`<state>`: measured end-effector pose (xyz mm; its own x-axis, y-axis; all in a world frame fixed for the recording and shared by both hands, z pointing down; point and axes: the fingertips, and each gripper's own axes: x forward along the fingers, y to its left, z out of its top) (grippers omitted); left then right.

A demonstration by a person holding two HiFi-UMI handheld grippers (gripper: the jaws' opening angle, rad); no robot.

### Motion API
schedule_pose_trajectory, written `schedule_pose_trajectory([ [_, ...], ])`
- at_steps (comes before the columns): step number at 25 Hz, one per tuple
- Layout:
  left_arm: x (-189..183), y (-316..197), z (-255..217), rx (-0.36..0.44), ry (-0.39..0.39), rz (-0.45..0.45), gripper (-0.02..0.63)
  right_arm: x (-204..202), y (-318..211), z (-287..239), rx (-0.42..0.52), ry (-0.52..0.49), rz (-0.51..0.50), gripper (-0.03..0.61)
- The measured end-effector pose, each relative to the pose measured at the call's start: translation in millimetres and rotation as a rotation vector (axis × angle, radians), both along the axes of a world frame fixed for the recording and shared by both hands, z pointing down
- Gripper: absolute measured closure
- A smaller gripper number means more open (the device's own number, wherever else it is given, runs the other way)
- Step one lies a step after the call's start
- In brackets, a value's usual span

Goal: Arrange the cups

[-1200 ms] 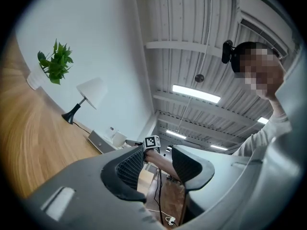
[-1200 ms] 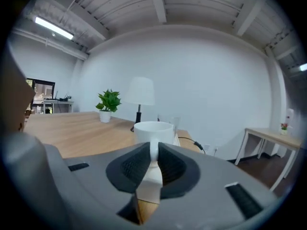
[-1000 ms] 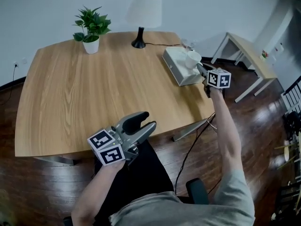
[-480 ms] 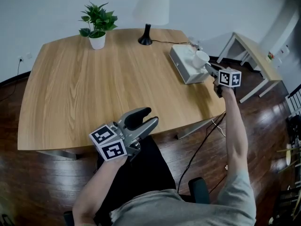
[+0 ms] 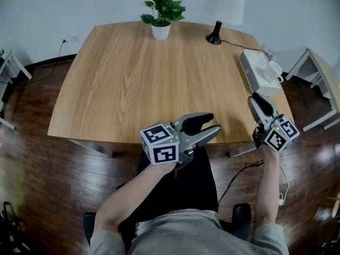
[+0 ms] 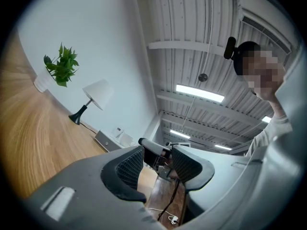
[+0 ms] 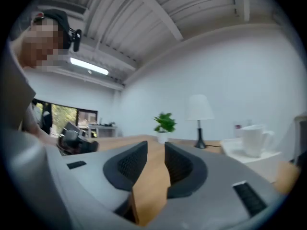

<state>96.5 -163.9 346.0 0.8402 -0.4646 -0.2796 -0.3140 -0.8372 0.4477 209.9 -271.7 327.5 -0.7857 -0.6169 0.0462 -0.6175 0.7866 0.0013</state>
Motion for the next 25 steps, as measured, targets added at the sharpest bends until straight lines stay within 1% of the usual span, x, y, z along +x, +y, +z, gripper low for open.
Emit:
schedule_pose_trajectory([
  [2,-8,6,1,-0.001,-0.014,-0.005,0.426,-61,44,1,0.008,-0.08,-0.123,0.469],
  [4,-18,10,2,-0.001,-0.017,-0.026,0.425,-101,69,0,0.043,-0.108,-0.191,0.469],
  [6,-29,13,3,0.001,-0.007,-0.056,0.426,-123,78,-1,0.089,-0.119,-0.205,0.469],
  [8,-42,17,4,0.002,0.006,-0.085,0.425,-135,83,-1,0.127,-0.143,-0.192,0.469],
  [11,-54,21,3,0.008,0.022,-0.109,0.425,-146,87,5,0.172,-0.136,-0.162,0.469],
  [13,-55,24,4,0.01,0.029,-0.104,0.425,-146,85,11,0.165,-0.125,-0.13,0.469],
  [15,-54,26,8,0.0,0.023,-0.097,0.425,-142,80,16,0.147,-0.133,-0.1,0.469],
  [17,-52,27,9,-0.004,0.015,-0.092,0.425,-136,78,19,0.15,-0.13,-0.085,0.469],
  [19,-52,32,10,-0.001,0.014,-0.091,0.425,-127,80,24,0.154,-0.132,-0.082,0.469],
  [21,-54,37,14,-0.005,0.013,-0.094,0.425,-123,85,33,0.137,-0.141,-0.084,0.469],
  [23,-55,42,20,-0.012,0.014,-0.102,0.425,-126,90,39,0.125,-0.132,-0.104,0.469],
  [25,-54,46,23,-0.014,0.022,-0.101,0.425,-133,98,41,0.133,-0.113,-0.14,0.469],
])
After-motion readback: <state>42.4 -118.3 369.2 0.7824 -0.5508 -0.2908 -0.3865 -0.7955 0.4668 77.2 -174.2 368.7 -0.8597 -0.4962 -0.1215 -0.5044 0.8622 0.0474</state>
